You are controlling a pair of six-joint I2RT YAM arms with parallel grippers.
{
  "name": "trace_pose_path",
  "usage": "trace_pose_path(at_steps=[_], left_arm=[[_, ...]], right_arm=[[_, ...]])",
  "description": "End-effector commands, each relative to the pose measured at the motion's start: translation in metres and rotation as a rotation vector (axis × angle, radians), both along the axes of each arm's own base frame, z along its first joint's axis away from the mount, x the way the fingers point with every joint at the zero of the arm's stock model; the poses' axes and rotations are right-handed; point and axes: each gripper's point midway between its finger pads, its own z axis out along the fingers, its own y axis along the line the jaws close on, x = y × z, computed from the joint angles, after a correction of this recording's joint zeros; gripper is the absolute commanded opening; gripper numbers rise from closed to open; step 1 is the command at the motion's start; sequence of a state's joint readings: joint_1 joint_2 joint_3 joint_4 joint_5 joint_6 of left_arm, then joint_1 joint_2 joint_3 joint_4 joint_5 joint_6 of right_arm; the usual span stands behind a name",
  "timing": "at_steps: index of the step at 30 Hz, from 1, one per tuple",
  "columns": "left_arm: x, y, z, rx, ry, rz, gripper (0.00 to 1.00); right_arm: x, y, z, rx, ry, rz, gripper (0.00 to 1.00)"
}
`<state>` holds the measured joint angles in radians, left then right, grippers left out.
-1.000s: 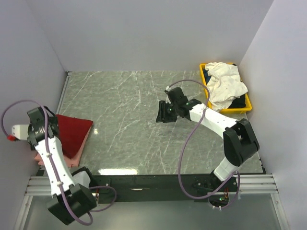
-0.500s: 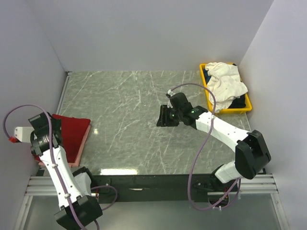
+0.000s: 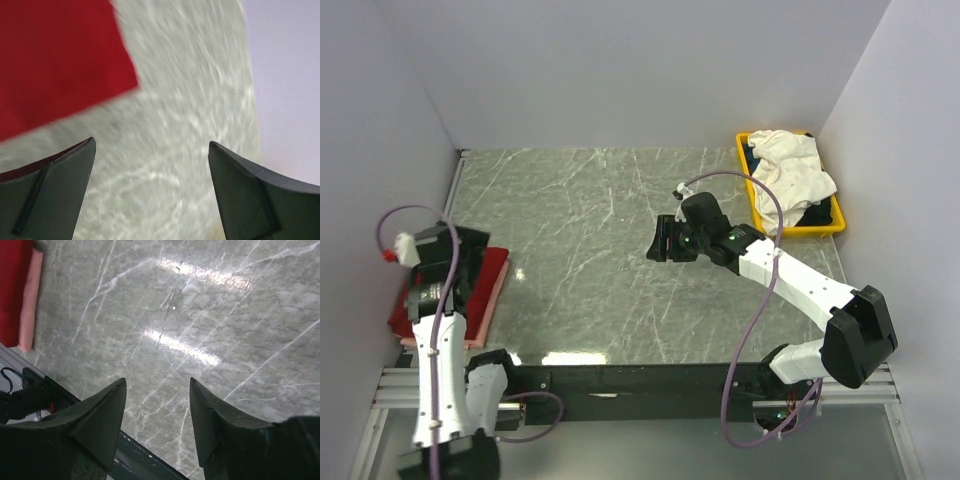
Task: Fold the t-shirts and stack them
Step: Reset both grippers
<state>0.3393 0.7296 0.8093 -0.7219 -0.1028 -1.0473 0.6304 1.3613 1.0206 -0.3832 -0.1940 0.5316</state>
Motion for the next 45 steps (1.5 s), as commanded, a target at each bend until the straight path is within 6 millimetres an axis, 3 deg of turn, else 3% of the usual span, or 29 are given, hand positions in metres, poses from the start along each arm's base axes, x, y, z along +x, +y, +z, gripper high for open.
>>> trace_pose_path(at_steps=[1, 6, 9, 10, 11, 13, 16, 18, 22, 26, 31, 45], left_arm=[[0.028, -0.037, 0.018, 0.014, -0.075, -0.115, 0.99], [0.055, -0.089, 0.016, 0.023, -0.058, -0.277, 1.00], [0.068, -0.132, 0.010, 0.061, -0.030, -0.388, 1.00], [0.067, -0.159, 0.009, 0.073, -0.024, -0.468, 1.00], [0.076, -0.172, 0.006, 0.101, -0.010, -0.498, 0.99], [0.075, -0.208, 0.001, 0.119, 0.006, -0.600, 0.99], [0.080, -0.246, -0.005, 0.155, 0.019, -0.723, 0.99], [0.083, -0.262, -0.012, 0.150, 0.020, -0.776, 0.99], [0.078, -0.298, -0.015, 0.166, 0.010, -0.898, 0.99], [0.073, -0.321, -0.028, 0.192, 0.041, -0.997, 0.99], [0.064, -0.342, -0.027, 0.190, -0.020, -1.092, 0.99], [0.055, -0.348, -0.018, 0.176, -0.121, -1.168, 0.99]], right_arm=[[0.007, -0.001, 0.020, 0.023, -0.069, -0.022, 0.62], [0.011, -0.007, 0.028, 0.019, -0.094, -0.052, 0.70], [0.015, -0.015, 0.034, 0.025, -0.111, -0.083, 0.73], [0.016, -0.019, 0.036, 0.027, -0.117, -0.097, 0.73], [0.016, -0.021, 0.038, 0.028, -0.121, -0.105, 0.73], [0.019, -0.030, 0.042, 0.036, -0.133, -0.138, 0.75], [0.019, -0.040, 0.045, 0.038, -0.143, -0.171, 0.75], [0.018, -0.047, 0.047, 0.042, -0.160, -0.193, 0.76], [0.016, -0.066, 0.030, 0.028, -0.154, -0.253, 0.77], [0.014, -0.085, 0.020, 0.004, -0.154, -0.311, 0.77], [0.010, -0.104, 0.020, -0.013, -0.183, -0.360, 0.77], [0.010, -0.111, 0.024, -0.012, -0.208, -0.377, 0.77]])
